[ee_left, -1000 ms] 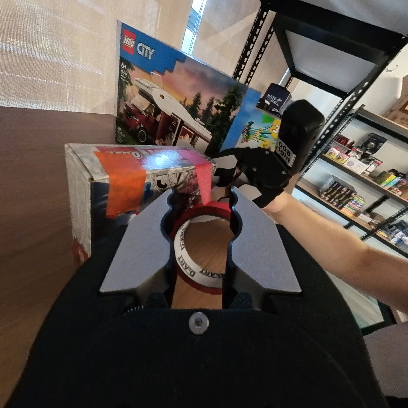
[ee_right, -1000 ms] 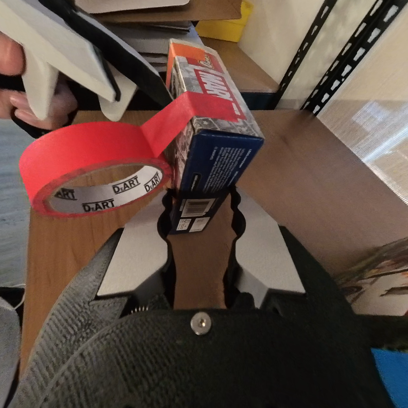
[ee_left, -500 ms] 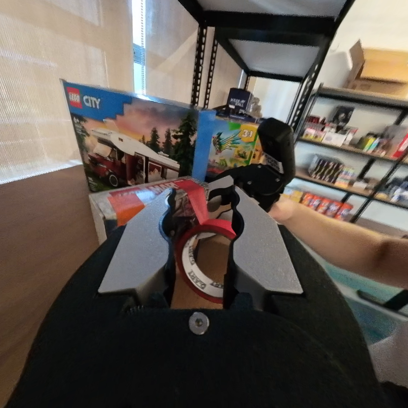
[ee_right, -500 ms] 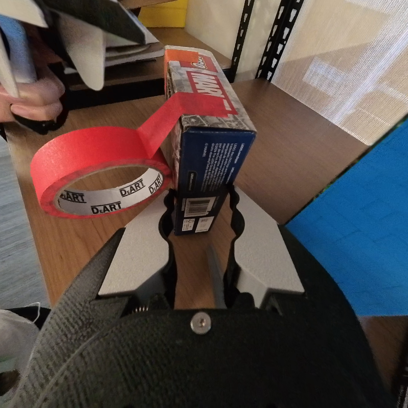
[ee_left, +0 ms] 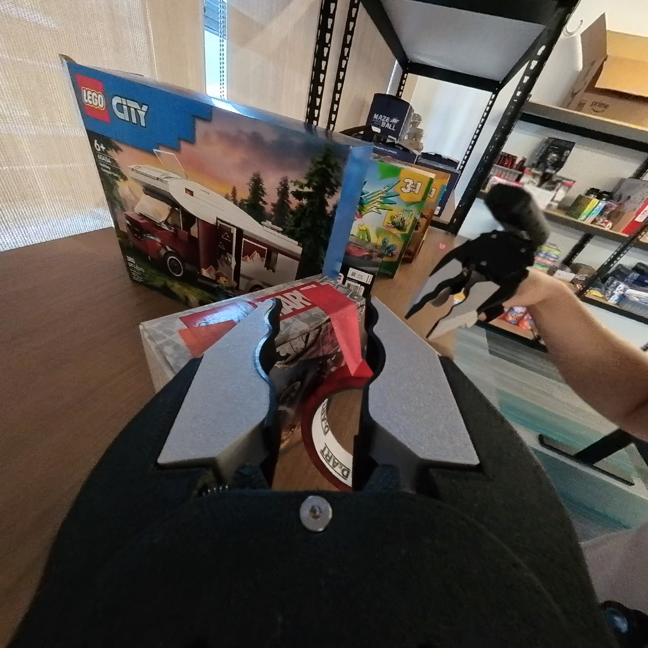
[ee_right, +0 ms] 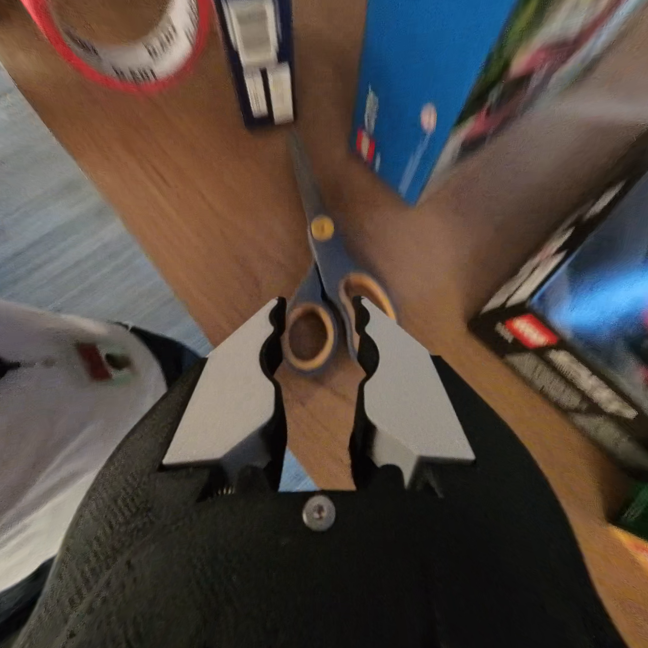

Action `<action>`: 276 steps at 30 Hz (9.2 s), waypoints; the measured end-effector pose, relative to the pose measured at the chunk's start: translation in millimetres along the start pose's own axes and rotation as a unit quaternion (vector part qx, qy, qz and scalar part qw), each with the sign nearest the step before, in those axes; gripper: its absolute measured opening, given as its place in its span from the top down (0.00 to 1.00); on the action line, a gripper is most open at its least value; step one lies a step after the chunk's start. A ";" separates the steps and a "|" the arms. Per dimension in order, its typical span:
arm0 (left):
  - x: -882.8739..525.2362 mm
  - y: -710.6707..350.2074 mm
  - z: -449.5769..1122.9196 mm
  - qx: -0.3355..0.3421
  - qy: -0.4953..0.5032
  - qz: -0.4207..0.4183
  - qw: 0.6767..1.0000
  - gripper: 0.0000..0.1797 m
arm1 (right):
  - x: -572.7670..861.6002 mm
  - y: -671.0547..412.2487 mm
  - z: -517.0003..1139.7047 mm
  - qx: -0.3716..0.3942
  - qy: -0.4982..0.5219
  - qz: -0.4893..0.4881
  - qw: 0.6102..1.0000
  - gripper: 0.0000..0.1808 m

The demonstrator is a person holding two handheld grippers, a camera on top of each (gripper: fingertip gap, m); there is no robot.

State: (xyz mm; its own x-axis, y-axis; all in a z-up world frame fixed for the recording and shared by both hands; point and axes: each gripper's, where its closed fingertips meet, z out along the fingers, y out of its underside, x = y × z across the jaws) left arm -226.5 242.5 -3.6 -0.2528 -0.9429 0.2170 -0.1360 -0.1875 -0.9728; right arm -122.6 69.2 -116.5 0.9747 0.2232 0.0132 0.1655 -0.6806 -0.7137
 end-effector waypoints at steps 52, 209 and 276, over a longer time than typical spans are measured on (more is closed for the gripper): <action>30.2 -19.0 17.9 0.059 0.181 -0.146 0.971 0.94 | -57.7 -130.1 22.8 0.366 0.008 -0.024 0.930 0.88; -68.4 -14.2 27.9 0.023 -0.015 0.033 0.999 0.83 | -102.6 -62.1 48.4 -0.088 -0.358 0.052 0.928 0.89; -29.4 -37.6 -14.2 0.040 -0.032 0.123 0.991 0.76 | -18.7 -171.4 107.9 0.006 0.262 -0.639 0.723 0.42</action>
State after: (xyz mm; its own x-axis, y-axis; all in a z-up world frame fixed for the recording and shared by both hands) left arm -227.6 281.2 27.8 -0.2077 -0.9777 -0.0297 -0.0005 0.0305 -0.9995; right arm -185.5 257.0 -69.9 -0.0488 0.3666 0.9291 0.9833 -0.1456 0.1091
